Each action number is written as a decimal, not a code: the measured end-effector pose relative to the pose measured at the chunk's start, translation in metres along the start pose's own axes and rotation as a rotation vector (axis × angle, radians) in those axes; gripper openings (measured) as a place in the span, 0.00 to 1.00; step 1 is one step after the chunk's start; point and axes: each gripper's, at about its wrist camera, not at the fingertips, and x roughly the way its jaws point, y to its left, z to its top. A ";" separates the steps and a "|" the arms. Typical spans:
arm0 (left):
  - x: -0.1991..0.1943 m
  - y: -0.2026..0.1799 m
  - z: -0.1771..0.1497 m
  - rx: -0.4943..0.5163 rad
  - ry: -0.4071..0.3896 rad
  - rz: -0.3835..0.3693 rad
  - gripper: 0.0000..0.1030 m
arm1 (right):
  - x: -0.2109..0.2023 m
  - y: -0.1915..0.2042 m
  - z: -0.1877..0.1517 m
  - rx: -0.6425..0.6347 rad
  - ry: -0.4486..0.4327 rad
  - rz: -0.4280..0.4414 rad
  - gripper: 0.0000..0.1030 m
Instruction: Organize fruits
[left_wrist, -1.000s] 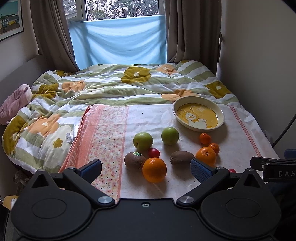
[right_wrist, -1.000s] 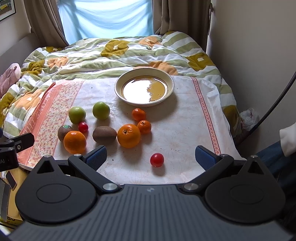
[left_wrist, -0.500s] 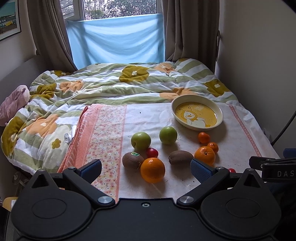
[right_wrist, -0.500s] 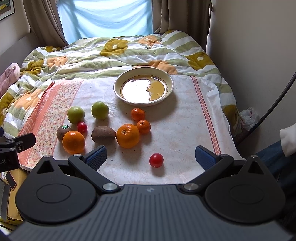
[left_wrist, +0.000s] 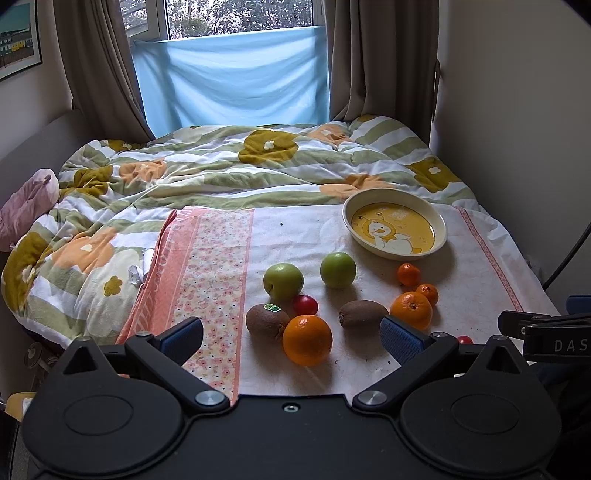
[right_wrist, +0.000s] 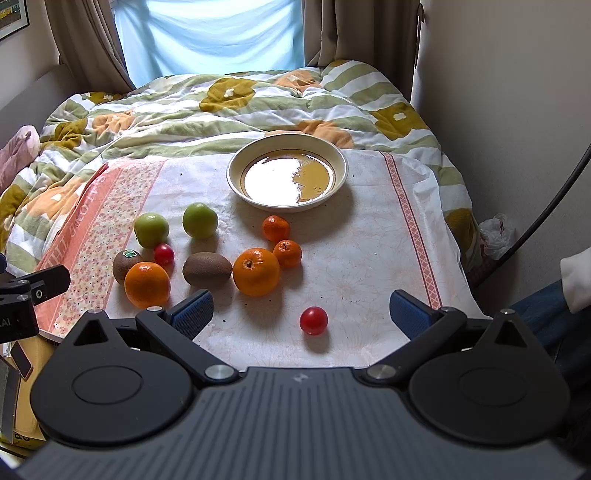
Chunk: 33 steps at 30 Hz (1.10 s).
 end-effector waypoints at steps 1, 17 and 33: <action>0.000 0.000 0.000 0.000 0.000 0.000 1.00 | 0.000 0.000 0.000 0.001 0.000 0.000 1.00; 0.003 0.001 0.001 0.002 0.000 -0.002 1.00 | -0.001 0.001 0.000 0.001 0.000 0.000 1.00; 0.003 0.007 0.001 0.010 0.013 -0.008 1.00 | -0.005 0.002 0.005 0.013 -0.001 -0.011 1.00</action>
